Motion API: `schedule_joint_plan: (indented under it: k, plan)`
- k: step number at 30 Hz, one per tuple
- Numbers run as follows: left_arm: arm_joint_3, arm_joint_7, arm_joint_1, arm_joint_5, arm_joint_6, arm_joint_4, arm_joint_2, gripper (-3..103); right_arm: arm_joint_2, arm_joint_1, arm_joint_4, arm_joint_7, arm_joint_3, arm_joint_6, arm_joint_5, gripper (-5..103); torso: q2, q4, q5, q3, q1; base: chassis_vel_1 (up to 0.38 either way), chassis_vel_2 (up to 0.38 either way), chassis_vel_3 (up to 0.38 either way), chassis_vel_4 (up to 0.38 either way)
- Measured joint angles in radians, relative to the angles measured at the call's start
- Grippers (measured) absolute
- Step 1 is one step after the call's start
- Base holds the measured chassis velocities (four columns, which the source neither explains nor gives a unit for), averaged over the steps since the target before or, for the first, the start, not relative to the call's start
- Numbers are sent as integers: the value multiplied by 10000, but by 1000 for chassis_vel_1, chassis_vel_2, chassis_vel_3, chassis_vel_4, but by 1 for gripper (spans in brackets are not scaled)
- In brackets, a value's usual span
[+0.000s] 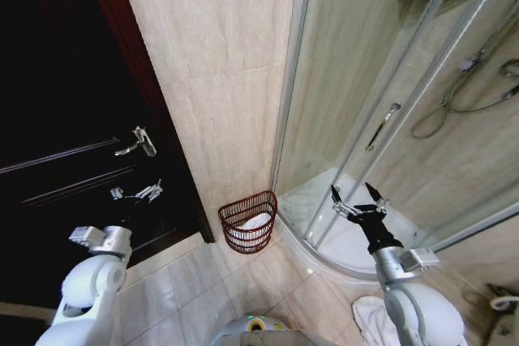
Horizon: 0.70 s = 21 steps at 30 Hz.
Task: Discard the used towel into the hamper.
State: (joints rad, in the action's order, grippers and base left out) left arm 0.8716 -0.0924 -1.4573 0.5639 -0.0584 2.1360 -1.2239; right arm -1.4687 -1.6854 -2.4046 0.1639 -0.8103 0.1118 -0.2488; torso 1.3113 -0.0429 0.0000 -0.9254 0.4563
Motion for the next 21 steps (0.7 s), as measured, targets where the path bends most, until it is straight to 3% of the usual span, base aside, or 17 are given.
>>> schedule_joint_plan:
  k: [14,21]
  plan:
    - [-208,122,-211,-273,221,86,50,100,-343,-103,-230,37,74,-213,248,100,0,0,0,0,1,0,0,0,0]
    - [-475,129,-45,-221,272,-151,200,100,-509,-87,-330,62,88,66,517,100,0,0,0,0,1,0,0,0,0]
